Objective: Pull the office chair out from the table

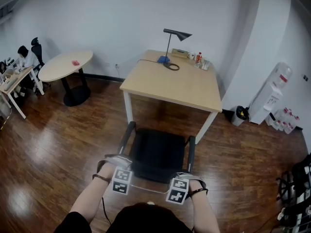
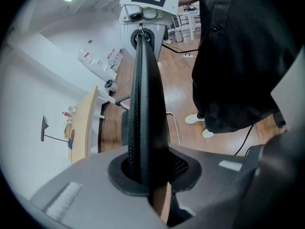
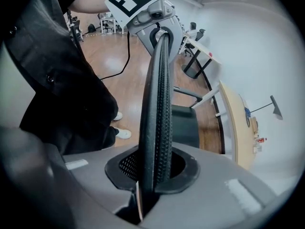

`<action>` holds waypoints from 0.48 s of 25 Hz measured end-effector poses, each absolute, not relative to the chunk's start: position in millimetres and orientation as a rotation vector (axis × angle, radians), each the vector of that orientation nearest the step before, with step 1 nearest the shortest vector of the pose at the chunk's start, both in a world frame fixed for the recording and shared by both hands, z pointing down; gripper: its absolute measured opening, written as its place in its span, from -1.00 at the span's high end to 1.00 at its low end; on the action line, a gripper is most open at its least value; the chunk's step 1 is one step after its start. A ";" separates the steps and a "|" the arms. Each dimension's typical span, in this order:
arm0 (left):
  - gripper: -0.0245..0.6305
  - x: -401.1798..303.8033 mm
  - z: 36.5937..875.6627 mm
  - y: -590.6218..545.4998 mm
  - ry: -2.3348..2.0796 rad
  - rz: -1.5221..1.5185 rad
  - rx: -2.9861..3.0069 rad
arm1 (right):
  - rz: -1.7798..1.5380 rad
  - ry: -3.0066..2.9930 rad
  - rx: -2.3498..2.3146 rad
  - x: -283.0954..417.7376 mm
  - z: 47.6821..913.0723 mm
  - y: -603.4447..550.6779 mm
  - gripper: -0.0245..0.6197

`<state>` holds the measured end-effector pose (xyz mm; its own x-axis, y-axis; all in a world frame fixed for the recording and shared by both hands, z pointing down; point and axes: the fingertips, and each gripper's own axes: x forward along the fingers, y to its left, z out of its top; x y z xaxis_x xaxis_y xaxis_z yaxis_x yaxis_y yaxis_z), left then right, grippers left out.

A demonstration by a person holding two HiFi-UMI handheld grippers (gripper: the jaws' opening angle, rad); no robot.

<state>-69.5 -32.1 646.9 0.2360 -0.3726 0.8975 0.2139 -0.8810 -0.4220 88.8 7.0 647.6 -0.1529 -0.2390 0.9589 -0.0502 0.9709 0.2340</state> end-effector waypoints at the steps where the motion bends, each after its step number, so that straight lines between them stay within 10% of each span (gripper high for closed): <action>1: 0.78 -70.7 647.4 -30.1 0.146 -1.683 -2.055 | -0.169 -1.717 0.228 87.6 648.2 9.0 0.72; 6: 0.76 -75.2 641.4 -31.1 0.198 -1.625 -2.076 | -0.230 -1.715 0.351 85.4 644.1 1.2 0.70; 12: 0.29 -78.6 593.0 -30.6 0.376 -1.414 -2.033 | -0.339 -1.753 0.501 95.5 609.0 3.1 0.45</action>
<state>-78.6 -30.6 593.0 0.3844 -0.5558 0.7371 0.1158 -0.7631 -0.6358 95.5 3.1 609.0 -0.1862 -0.5025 0.8443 -0.1510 0.8637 0.4808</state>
